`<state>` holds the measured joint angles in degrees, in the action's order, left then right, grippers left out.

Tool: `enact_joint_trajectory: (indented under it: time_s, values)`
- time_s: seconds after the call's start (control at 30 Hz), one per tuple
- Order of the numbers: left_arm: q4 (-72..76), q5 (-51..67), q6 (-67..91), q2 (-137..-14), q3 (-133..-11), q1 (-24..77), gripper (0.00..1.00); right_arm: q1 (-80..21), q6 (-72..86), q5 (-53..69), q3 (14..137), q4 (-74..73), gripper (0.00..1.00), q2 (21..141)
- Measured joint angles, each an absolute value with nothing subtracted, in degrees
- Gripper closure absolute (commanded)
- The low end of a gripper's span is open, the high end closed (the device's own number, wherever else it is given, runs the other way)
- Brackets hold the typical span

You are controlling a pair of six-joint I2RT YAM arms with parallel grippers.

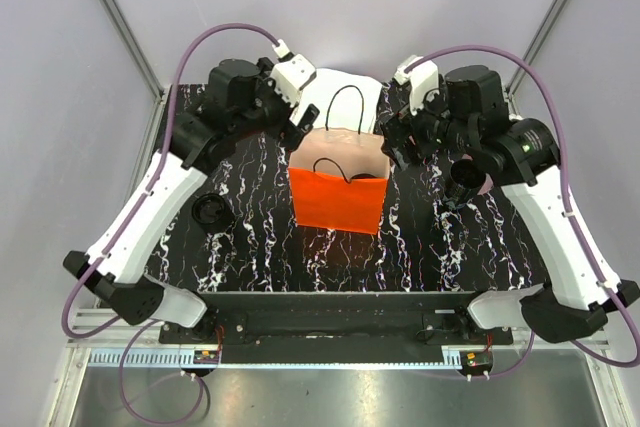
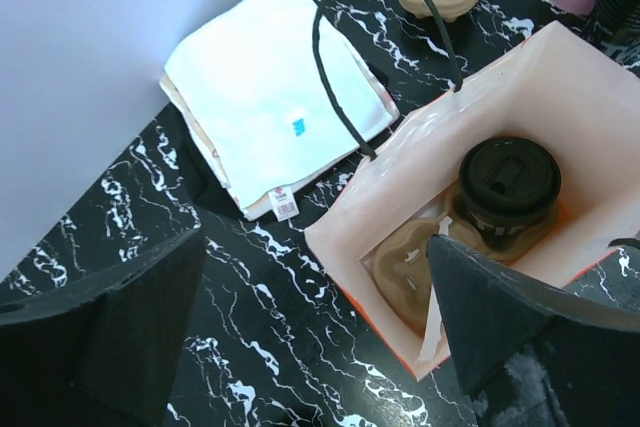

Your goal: Pack the takeout coffee

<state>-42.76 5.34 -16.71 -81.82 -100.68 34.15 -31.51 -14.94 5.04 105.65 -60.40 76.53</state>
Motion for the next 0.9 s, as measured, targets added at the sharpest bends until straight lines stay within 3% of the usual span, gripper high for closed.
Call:
enact_joint_trajectory:
  time_s: [0.17, 0.53, 0.9]
  values:
    - [-42.72, 5.41, -16.29, -78.15, -99.90, 31.38, 0.01, -31.51, -15.97, 3.51, 105.71, -58.63, 0.00, 74.54]
    - [-41.80, 8.60, -11.55, -72.84, -99.00, 14.00, 0.01, -31.51, -18.37, -5.69, 102.94, -48.66, 0.00, 70.57]
    - [-38.06, 13.06, -5.91, -67.13, -95.61, -3.33, 0.01, -27.92, -20.97, -18.02, 91.81, -29.82, 0.00, 62.17]
